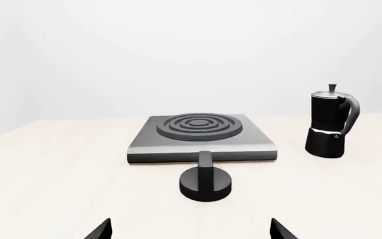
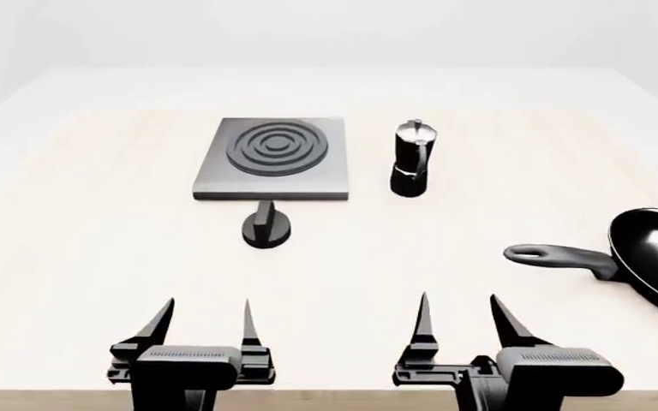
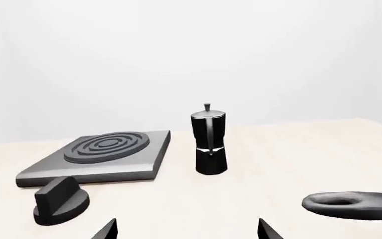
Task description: Put the frying pan on the stove.
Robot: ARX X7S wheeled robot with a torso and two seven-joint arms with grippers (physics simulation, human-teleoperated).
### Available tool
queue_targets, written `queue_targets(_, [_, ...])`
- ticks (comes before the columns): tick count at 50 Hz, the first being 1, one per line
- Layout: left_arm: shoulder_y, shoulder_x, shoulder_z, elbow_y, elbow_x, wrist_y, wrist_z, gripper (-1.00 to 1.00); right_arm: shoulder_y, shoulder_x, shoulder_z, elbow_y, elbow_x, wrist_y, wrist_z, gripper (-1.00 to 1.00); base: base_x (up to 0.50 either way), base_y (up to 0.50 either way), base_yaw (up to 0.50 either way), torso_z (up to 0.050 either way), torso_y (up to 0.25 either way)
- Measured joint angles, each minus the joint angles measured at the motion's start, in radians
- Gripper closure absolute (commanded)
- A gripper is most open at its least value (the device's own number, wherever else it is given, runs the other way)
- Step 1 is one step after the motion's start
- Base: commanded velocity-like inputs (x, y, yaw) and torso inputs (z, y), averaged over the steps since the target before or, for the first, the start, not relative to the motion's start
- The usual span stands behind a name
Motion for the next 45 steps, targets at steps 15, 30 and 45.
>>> queue_targets(15, [0.002, -0.019, 0.023, 0.007, -0.011, 0.000, -0.021, -1.00, -0.003, 0.019, -0.018, -0.007, 0.016, -0.006, 0.018, -1.00, 0.32, 0.00, 0.00, 0.000, 0.000])
queue_targets(30, [0.003, -0.035, 0.041, 0.011, -0.022, 0.001, -0.037, -1.00, -0.004, 0.035, -0.033, -0.010, 0.027, -0.010, 0.035, -1.00, 0.33, 0.00, 0.00, 0.000, 0.000])
queue_targets(45, [0.002, -0.049, 0.055, 0.013, -0.033, 0.001, -0.051, -1.00, -0.005, 0.048, -0.048, -0.012, 0.035, -0.013, 0.047, -1.00, 0.33, 0.00, 0.00, 0.000, 0.000])
